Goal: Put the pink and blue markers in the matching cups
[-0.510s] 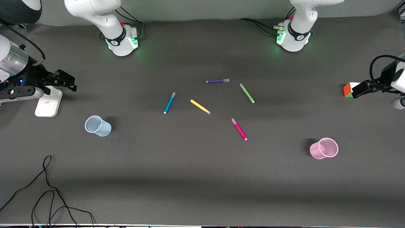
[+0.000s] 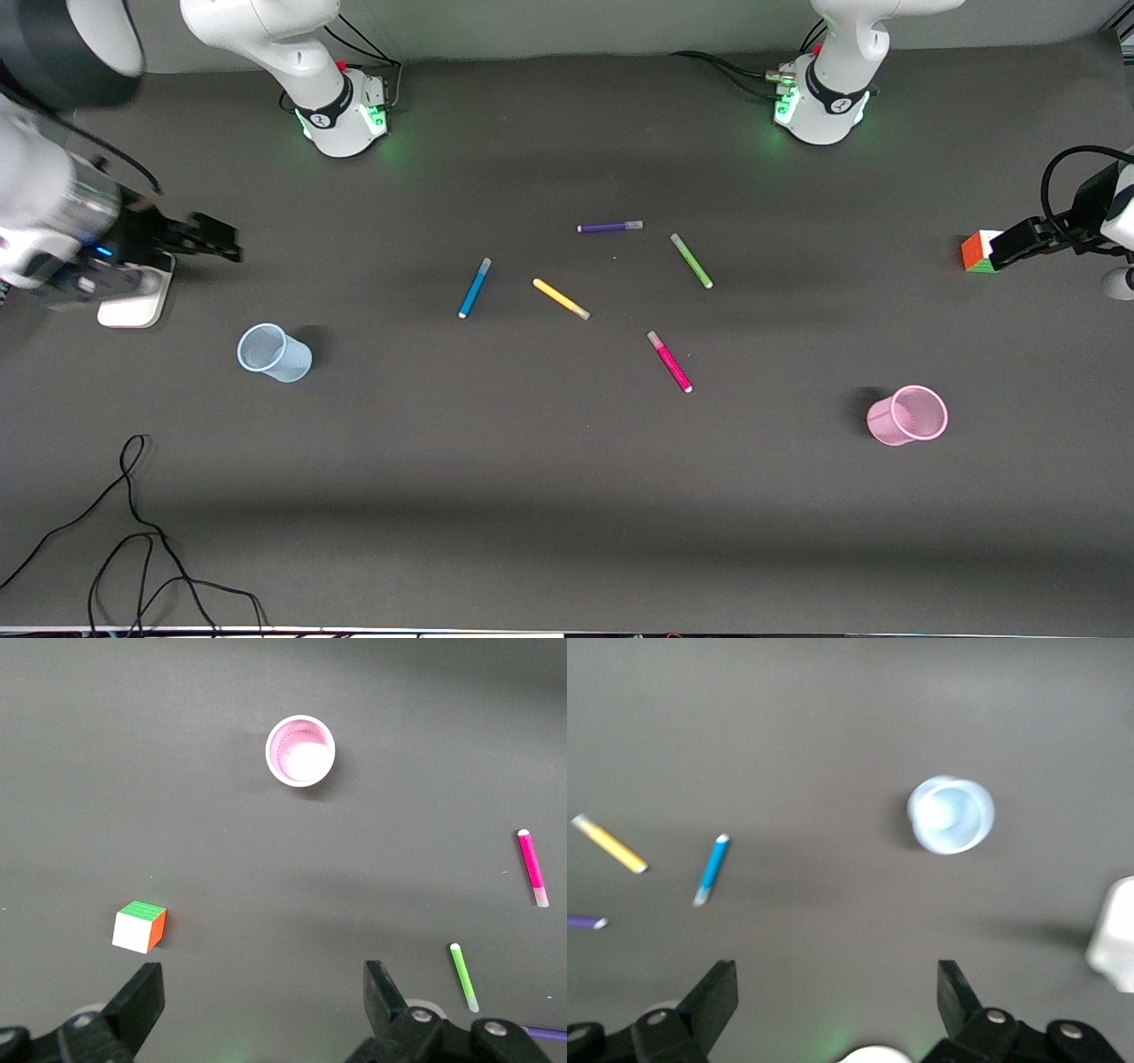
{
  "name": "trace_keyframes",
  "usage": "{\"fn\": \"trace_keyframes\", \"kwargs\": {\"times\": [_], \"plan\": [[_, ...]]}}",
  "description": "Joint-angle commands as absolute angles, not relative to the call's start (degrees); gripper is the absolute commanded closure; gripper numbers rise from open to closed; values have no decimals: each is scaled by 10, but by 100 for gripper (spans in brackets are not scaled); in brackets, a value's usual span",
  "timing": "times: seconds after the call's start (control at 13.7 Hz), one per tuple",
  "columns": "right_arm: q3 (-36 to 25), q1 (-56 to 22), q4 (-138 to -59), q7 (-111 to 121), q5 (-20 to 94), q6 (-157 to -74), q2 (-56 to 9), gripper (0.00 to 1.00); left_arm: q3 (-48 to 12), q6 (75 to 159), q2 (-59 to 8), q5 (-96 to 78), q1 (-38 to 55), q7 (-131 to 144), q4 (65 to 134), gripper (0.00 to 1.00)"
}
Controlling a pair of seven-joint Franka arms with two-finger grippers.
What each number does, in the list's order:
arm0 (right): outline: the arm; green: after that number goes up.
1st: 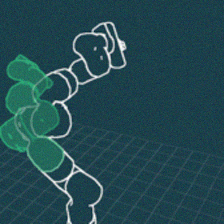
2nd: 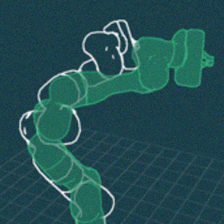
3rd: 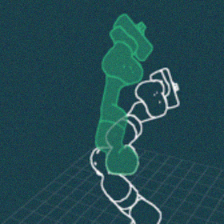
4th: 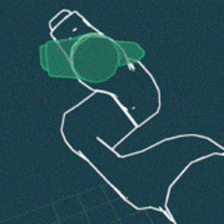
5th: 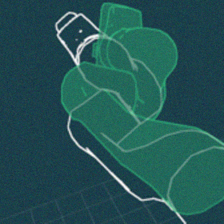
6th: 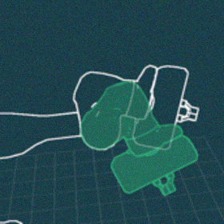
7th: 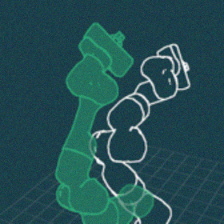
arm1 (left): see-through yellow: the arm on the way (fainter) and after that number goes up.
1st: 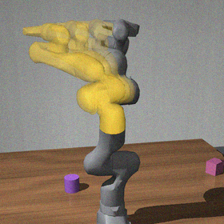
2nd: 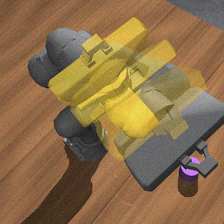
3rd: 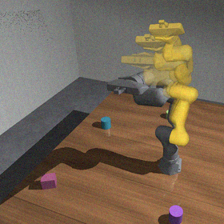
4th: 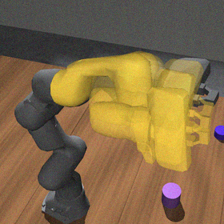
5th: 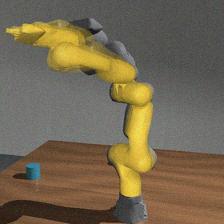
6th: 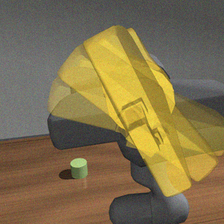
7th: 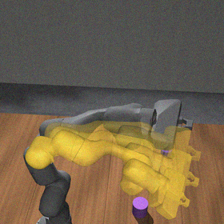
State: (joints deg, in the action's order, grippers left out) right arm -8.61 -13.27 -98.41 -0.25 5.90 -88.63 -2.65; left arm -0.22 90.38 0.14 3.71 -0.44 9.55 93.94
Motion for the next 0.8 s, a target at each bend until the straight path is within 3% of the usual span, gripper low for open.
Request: {"fn": "trace_keyframes", "kwargs": {"times": [0.0,0.22,0.73], "plan": [[-84,-133,-971,-40,150,-850,-128,0,-3,886,4,39,-3,80,934,0],[-84,-168,-1012,-71,209,-842,-207,0,-7,877,-7,39,16,89,936,0],[-85,-269,-1026,-142,360,-1000,-373,1,-11,934,-138,35,137,294,926,0]]}}
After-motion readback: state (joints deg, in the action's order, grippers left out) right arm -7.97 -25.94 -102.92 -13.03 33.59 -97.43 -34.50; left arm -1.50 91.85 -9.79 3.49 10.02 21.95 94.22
